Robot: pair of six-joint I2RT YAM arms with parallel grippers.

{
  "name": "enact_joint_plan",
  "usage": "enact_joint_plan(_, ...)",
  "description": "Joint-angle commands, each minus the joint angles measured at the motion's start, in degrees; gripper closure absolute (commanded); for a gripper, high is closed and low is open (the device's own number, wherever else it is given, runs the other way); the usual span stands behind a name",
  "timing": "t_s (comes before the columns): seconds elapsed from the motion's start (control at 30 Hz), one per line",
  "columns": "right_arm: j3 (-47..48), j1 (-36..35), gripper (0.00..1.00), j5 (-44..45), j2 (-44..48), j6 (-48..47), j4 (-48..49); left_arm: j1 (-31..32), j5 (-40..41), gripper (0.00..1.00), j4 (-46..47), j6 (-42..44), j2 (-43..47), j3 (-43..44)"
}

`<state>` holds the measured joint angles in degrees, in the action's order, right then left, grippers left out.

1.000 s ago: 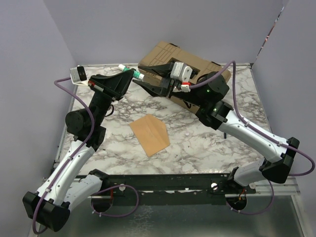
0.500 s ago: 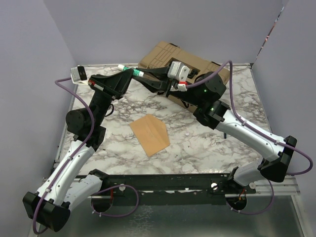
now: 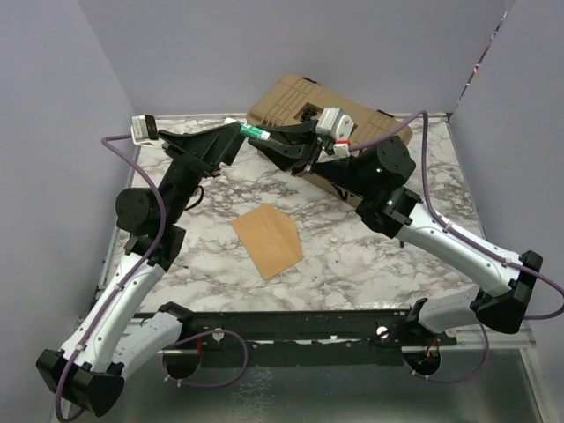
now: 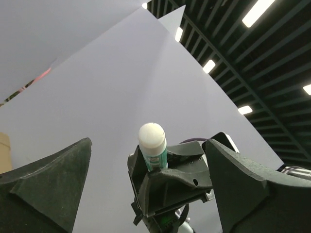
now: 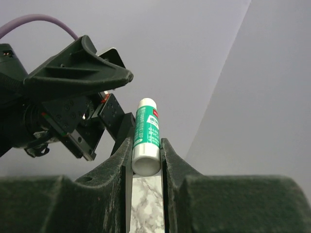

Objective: Place the letter into the envelope and seal it

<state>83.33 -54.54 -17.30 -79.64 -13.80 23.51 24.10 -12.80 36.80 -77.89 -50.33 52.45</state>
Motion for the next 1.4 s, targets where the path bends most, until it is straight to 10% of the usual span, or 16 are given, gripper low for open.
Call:
enact_joint_plan(0.0, -3.18, 1.92, 1.00, 1.73, 4.69, 6.72, -2.04, 0.01, -2.23, 0.01, -15.42, 5.54, -0.02, 6.25)
enact_joint_plan(0.4, -5.88, 10.10, 1.00, -9.88, 10.32, 17.20, -10.49, -1.63, -23.44, 0.14, -13.29, -1.72, -7.63, 10.03)
enact_joint_plan(0.8, -4.58, 14.51, 1.00, -17.76, 9.49, 18.60, -15.72, -2.35, -25.08, 0.08, -2.39, -12.71, -8.72, 7.05)
enact_joint_plan(1.03, -4.67, 16.36, 1.00, -22.05, 8.91, 19.61, -14.99, -2.34, -25.08, 0.30, -2.43, -14.53, -9.25, 5.14)
enact_joint_plan(1.37, -4.41, 17.77, 1.00, -26.12, 7.77, 20.83, -14.15, -2.39, -25.79, 0.36, -3.08, -15.30, -10.14, 5.39)
